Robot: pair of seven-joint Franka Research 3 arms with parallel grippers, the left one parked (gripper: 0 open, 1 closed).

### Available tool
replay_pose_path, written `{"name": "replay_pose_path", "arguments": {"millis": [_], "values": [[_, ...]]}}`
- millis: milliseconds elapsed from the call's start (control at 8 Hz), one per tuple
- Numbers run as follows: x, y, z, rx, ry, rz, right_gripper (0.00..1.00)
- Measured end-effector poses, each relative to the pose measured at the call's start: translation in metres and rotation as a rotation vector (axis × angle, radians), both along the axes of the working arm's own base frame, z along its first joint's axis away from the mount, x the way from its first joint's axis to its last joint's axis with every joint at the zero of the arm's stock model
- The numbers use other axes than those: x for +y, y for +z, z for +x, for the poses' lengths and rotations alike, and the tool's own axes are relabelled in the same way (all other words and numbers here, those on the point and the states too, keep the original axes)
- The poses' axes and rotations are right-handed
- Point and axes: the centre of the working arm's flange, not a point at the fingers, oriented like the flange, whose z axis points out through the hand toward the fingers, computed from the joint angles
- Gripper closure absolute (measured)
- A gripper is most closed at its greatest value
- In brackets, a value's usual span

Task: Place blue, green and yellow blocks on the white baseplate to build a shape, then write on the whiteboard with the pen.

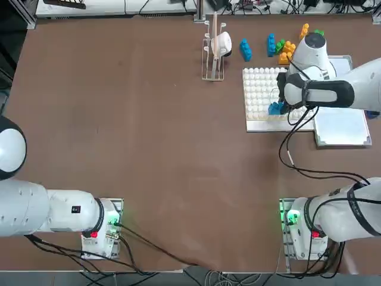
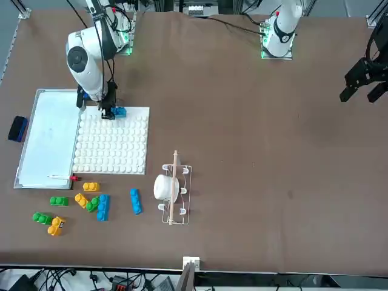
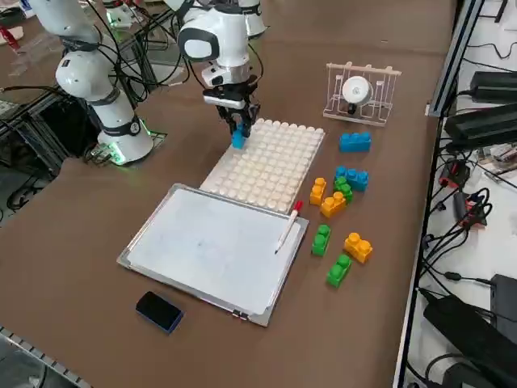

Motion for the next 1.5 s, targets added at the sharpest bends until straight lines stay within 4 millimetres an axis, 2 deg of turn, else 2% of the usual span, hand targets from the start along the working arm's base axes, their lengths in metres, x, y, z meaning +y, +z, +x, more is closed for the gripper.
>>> {"name": "replay_pose_path", "arguments": {"millis": [250, 1500], "values": [[-0.007, -0.001, 0.001, -0.008, -0.016, 0.003, 0.6], [-0.015, -0.009, -0.004, -0.035, -0.079, 0.013, 0.6]]}}
